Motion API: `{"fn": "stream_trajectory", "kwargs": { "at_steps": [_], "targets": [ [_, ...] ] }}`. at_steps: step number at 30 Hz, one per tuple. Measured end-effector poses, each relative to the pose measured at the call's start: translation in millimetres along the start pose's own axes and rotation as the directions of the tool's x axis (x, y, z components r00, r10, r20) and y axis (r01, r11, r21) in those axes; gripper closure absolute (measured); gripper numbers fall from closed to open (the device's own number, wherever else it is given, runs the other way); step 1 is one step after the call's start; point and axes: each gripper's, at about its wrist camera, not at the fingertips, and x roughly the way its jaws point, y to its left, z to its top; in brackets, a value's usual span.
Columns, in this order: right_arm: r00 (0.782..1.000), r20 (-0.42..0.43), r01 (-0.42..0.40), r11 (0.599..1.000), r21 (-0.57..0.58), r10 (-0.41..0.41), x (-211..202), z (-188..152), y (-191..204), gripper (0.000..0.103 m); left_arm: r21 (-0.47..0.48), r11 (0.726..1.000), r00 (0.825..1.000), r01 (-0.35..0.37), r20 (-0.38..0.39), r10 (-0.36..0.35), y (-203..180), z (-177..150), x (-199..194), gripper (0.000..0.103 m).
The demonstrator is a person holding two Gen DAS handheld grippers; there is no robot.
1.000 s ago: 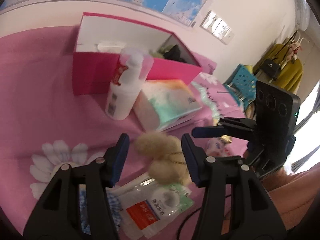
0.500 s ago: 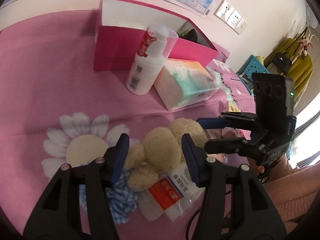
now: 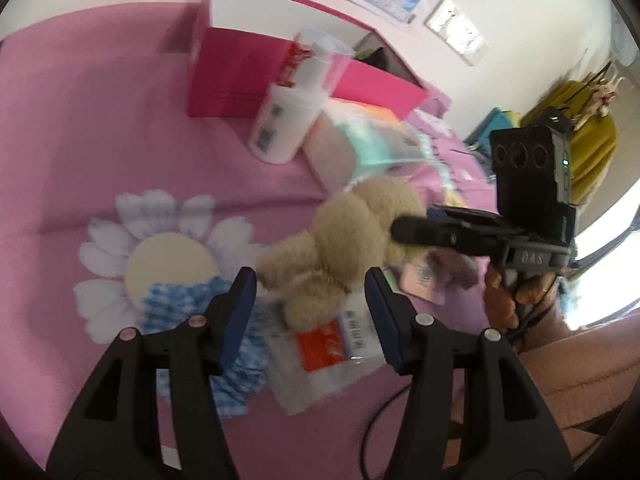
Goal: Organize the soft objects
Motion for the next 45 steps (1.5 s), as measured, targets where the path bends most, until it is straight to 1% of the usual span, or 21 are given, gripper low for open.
{"fn": "stream_trajectory", "kwargs": {
  "at_steps": [3, 5, 7, 8, 10, 14, 17, 20, 23, 26, 27, 30, 34, 37, 38, 39, 41, 42, 45],
  "targets": [
    [0.999, 0.047, -0.016, 1.0, 0.005, 0.016, -14, 4, 3, 0.076, 0.031, 0.999, 1.0, 0.006, 0.01, -0.006, -9, 5, -1, 0.045],
    [0.997, 0.071, -0.018, 1.0, -0.014, 0.018, -24, 8, 7, 0.076, 0.059, 0.998, 0.999, 0.008, 0.034, -0.01, -19, 12, -4, 0.045],
    [0.995, 0.098, -0.031, 0.999, -0.033, 0.034, -31, 16, 14, 0.076, 0.09, 0.996, 0.997, 0.002, 0.077, -0.009, -30, 22, -11, 0.045],
    [0.993, 0.113, -0.04, 0.998, -0.044, 0.045, -36, 21, 18, 0.076, 0.113, 0.994, 0.993, -0.005, 0.114, -0.008, -38, 31, -18, 0.045],
    [0.989, 0.143, -0.035, 0.996, -0.084, 0.047, -43, 31, 29, 0.076, 0.139, 0.99, 0.987, -0.016, 0.161, -0.007, -47, 43, -29, 0.045],
    [0.972, 0.226, -0.029, 0.989, -0.148, 0.062, -62, 62, 46, 0.076, 0.175, 0.982, 0.967, -0.072, 0.254, 0.025, -60, 78, -49, 0.045],
    [0.959, 0.276, -0.023, 0.985, -0.169, 0.07, -68, 82, 52, 0.076, 0.188, 0.974, 0.956, -0.124, 0.286, 0.067, -60, 104, -54, 0.046],
    [0.952, 0.297, -0.019, 0.986, -0.166, 0.069, -65, 106, 48, 0.076, 0.183, 0.974, 0.955, -0.137, 0.286, 0.08, -52, 130, -51, 0.046],
    [0.952, 0.299, -0.023, 0.99, -0.141, 0.065, -58, 127, 37, 0.076, 0.173, 0.977, 0.961, -0.128, 0.266, 0.079, -43, 152, -39, 0.046],
    [0.955, 0.293, -0.021, 0.993, -0.114, 0.054, -48, 144, 25, 0.075, 0.152, 0.981, 0.968, -0.123, 0.234, 0.085, -32, 165, -25, 0.046],
    [0.956, 0.291, -0.008, 0.995, -0.1, 0.037, -42, 149, 20, 0.075, 0.145, 0.982, 0.971, -0.121, 0.223, 0.086, -30, 166, -22, 0.046],
    [0.964, 0.266, -0.008, 0.998, -0.058, 0.023, -28, 160, 3, 0.074, 0.119, 0.983, 0.976, -0.143, 0.18, 0.12, -18, 178, 2, 0.046],
    [0.972, 0.234, 0.026, 1.0, -0.008, -0.024, -11, 165, -17, 0.07, 0.091, 0.983, 0.979, -0.158, 0.141, 0.145, -7, 182, 20, 0.046],
    [0.977, 0.203, 0.062, 0.998, 0.026, -0.066, 0, 169, -29, 0.061, 0.058, 0.981, 0.976, -0.183, 0.127, 0.174, 2, 183, 29, 0.046],
    [0.979, 0.184, 0.083, 0.996, 0.04, -0.089, 4, 170, -33, 0.058, 0.049, 0.982, 0.976, -0.185, 0.13, 0.177, 4, 182, 29, 0.046],
    [0.98, 0.158, 0.116, 0.992, 0.049, -0.122, 9, 169, -37, 0.057, 0.043, 0.982, 0.975, -0.186, 0.132, 0.179, 5, 182, 28, 0.046],
    [0.975, 0.144, 0.162, 0.986, 0.044, -0.167, 10, 166, -38, 0.056, 0.037, 0.978, 0.968, -0.205, 0.153, 0.197, 4, 177, 23, 0.046],
    [0.973, 0.15, 0.174, 0.984, 0.039, -0.178, 7, 163, -38, 0.056, 0.035, 0.977, 0.965, -0.211, 0.163, 0.203, 4, 175, 20, 0.046],
    [0.971, 0.165, 0.171, 0.985, 0.029, -0.173, -7, 155, -36, 0.056, 0.03, 0.978, 0.959, -0.209, 0.201, 0.199, 0, 165, 6, 0.046]
  ]
}}
